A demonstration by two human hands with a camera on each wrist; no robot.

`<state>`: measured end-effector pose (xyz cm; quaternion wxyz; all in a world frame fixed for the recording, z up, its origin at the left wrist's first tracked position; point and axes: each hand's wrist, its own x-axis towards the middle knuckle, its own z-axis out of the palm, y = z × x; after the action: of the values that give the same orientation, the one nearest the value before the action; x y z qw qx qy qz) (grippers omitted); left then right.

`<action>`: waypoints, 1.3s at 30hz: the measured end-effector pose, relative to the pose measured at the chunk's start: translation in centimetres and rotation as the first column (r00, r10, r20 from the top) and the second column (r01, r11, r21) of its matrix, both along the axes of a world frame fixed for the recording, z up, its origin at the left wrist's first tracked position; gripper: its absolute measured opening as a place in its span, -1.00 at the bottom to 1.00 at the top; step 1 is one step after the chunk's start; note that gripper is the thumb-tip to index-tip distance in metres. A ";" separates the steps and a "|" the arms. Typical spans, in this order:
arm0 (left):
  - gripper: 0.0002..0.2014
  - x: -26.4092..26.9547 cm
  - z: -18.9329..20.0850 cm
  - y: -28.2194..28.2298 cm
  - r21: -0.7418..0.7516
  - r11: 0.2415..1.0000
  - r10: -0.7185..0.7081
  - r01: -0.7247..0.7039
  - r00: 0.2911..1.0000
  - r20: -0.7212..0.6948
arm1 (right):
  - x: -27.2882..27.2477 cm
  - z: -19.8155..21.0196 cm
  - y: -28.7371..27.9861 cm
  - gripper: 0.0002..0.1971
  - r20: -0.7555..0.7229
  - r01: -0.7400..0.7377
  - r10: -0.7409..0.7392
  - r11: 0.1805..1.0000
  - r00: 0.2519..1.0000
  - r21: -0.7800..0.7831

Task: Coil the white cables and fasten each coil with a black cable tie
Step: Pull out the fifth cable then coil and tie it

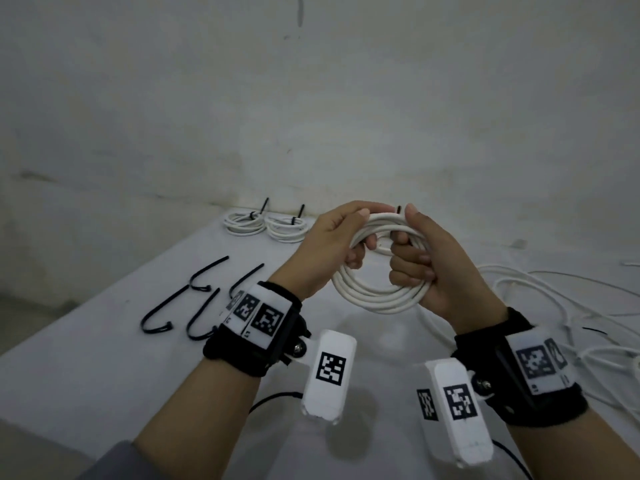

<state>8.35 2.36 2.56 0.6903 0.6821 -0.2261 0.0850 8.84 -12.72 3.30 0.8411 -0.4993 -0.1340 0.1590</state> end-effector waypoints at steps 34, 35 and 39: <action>-0.79 -1.6 -1.6 14.1 0.806 0.589 0.600 -0.060 0.701 -0.386 | 0.4 -0.7 0.2 -0.59 0.063 0.115 -0.114 0.993 0.991 -0.012; -0.82 -2.1 -0.9 12.8 0.706 0.699 0.535 -0.111 0.736 -0.415 | 0.5 -0.8 0.1 -0.59 0.082 0.155 -0.153 0.988 0.985 -0.011; -0.90 -5.0 1.2 7.0 0.303 0.943 0.251 -0.136 0.889 -0.382 | 1.1 -0.9 -0.7 -0.62 0.156 0.293 -0.291 0.956 0.944 0.013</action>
<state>3.32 9.35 3.79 0.6117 0.7906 -0.0139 -0.0244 9.92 -13.43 2.39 0.8398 -0.5287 -0.1234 -0.0062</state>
